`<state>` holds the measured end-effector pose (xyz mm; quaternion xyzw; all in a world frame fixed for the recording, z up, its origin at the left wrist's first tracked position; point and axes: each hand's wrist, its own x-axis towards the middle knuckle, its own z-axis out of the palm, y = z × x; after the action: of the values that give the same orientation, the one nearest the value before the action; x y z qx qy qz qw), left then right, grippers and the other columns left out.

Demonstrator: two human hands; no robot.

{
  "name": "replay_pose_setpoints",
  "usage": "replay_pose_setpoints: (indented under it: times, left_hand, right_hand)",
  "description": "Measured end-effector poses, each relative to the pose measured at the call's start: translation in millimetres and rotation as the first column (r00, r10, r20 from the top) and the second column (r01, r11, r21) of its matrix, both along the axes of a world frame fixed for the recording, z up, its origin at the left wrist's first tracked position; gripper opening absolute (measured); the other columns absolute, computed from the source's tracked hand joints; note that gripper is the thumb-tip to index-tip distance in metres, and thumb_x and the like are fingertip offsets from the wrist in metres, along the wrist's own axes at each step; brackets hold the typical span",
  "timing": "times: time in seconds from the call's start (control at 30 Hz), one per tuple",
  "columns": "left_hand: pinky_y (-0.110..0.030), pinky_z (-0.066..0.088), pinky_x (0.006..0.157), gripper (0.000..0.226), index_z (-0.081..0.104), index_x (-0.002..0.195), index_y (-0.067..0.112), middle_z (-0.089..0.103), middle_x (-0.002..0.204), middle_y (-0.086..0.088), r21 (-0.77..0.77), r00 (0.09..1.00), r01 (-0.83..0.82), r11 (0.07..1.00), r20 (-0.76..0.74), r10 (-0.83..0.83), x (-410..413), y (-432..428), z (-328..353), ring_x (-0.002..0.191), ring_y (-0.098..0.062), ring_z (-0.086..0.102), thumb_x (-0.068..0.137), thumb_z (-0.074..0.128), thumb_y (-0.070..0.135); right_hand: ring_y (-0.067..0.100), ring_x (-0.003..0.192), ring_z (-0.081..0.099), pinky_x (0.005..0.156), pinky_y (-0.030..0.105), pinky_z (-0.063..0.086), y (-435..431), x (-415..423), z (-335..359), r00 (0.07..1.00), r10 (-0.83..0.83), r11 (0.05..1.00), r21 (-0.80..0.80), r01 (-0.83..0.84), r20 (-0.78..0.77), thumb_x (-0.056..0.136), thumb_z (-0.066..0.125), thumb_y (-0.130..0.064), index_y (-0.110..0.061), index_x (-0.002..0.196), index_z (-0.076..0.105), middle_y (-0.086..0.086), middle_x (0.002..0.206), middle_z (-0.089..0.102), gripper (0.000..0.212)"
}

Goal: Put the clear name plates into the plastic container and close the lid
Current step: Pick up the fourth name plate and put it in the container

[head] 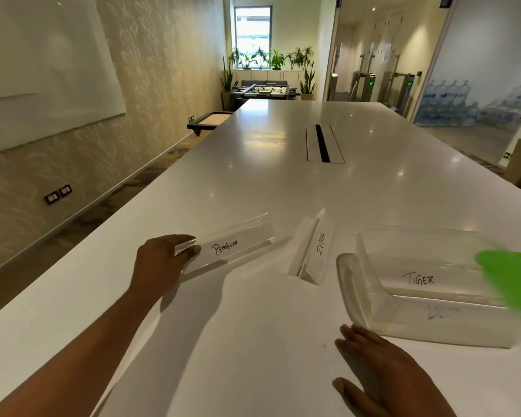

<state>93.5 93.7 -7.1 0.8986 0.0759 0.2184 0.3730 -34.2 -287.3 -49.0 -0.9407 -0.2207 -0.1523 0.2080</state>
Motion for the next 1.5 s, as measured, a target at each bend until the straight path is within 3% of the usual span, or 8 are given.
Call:
replay_pose_setpoints:
  times: [0.13,0.3,0.43,0.63,0.77,0.9,1.13,1.5]
  left_hand:
    - [-0.018,0.045,0.065,0.020,0.079,0.101,0.023,0.077,0.085,0.004,-0.077,0.998,0.033,0.996,-0.045,-0.036,-35.8,10.2,0.5,0.069,0.004,0.063,0.082,0.078,0.029]
    - [-0.020,0.049,0.065,0.015,0.077,0.096,0.033,0.077,0.080,0.017,-0.170,0.993,0.067,0.983,-0.085,-0.082,-79.7,10.7,4.1,0.075,-0.002,0.068,0.082,0.076,0.029]
    - [-0.011,0.051,0.062,0.016,0.077,0.090,0.039,0.076,0.085,0.024,-0.225,0.982,0.126,0.966,-0.112,-0.154,-108.8,4.6,3.2,0.079,0.004,0.069,0.080,0.079,0.027]
    - [-0.023,0.050,0.070,0.020,0.078,0.090,0.042,0.078,0.087,0.018,-0.341,0.957,0.191,0.920,-0.142,-0.251,-133.7,-18.9,3.9,0.083,0.001,0.072,0.074,0.080,0.030]
    - [-0.024,0.054,0.074,0.029,0.079,0.089,0.042,0.078,0.088,0.016,-0.395,0.931,0.262,0.881,-0.138,-0.338,-143.3,-36.0,8.5,0.084,-0.001,0.073,0.061,0.075,0.048]
    - [-0.011,0.055,0.069,0.027,0.079,0.088,0.043,0.079,0.087,0.016,-0.426,0.894,0.338,0.839,-0.132,-0.427,-148.0,-50.1,12.8,0.083,0.000,0.073,0.062,0.076,0.041]
    - [-0.009,0.053,0.072,0.025,0.079,0.087,0.044,0.079,0.088,0.016,-0.436,0.841,0.436,0.787,-0.114,-0.529,-151.6,-69.8,18.5,0.085,-0.001,0.073,0.062,0.076,0.041]
    - [-0.007,0.053,0.070,0.028,0.077,0.091,0.045,0.077,0.089,0.022,-0.422,0.831,0.479,0.770,-0.066,-0.553,-154.8,-85.9,30.1,0.085,0.003,0.072,0.063,0.075,0.040]
  right_hand:
    - [0.003,0.121,0.051,0.091,0.029,0.048,2.9,-4.9,3.4,0.998,-0.023,1.000,0.012,0.024,-0.050,0.065,0.072,-0.055,-0.027,0.112,0.072,-0.012,0.125,0.064,0.054]
    - [-0.012,0.132,0.030,0.100,0.018,0.030,3.7,-10.4,4.6,0.992,-0.045,0.998,0.042,0.050,-0.121,0.072,0.064,-0.060,-0.037,0.122,0.063,-0.028,0.136,0.045,0.056]
    - [-0.012,0.133,0.030,0.105,0.018,0.028,2.7,-13.1,7.1,0.982,-0.034,0.997,0.065,0.047,-0.185,0.073,0.068,-0.057,-0.042,0.125,0.058,-0.031,0.138,0.042,0.055]
    - [-0.020,0.107,0.051,0.081,0.000,0.040,-8.6,-15.5,28.5,0.965,-0.030,0.924,0.361,0.125,-0.259,0.067,0.069,-0.060,-0.050,0.123,0.055,-0.046,0.118,0.052,0.058]
    - [-0.001,0.110,0.061,0.089,0.017,0.050,-12.5,-19.9,27.2,0.919,0.112,0.790,0.595,0.149,-0.379,0.067,0.076,-0.042,-0.033,0.125,0.060,-0.022,0.121,0.065,0.061]
    - [0.012,0.114,0.062,0.091,0.024,0.051,-16.0,-24.2,29.7,0.877,0.232,0.621,0.758,0.200,-0.421,0.065,0.077,-0.022,-0.020,0.125,0.060,-0.008,0.122,0.068,0.062]
    - [0.026,0.116,0.061,0.089,0.031,0.052,-30.6,-31.2,27.5,0.829,0.392,0.493,0.852,0.177,-0.399,0.066,0.081,-0.006,-0.007,0.134,0.051,0.009,0.128,0.064,0.074]
    - [0.025,0.088,0.071,0.077,0.030,0.056,-31.5,-43.3,29.0,0.869,0.380,0.294,0.932,0.212,-0.317,0.067,0.064,0.003,-0.012,0.113,0.068,0.015,0.105,0.073,0.049]
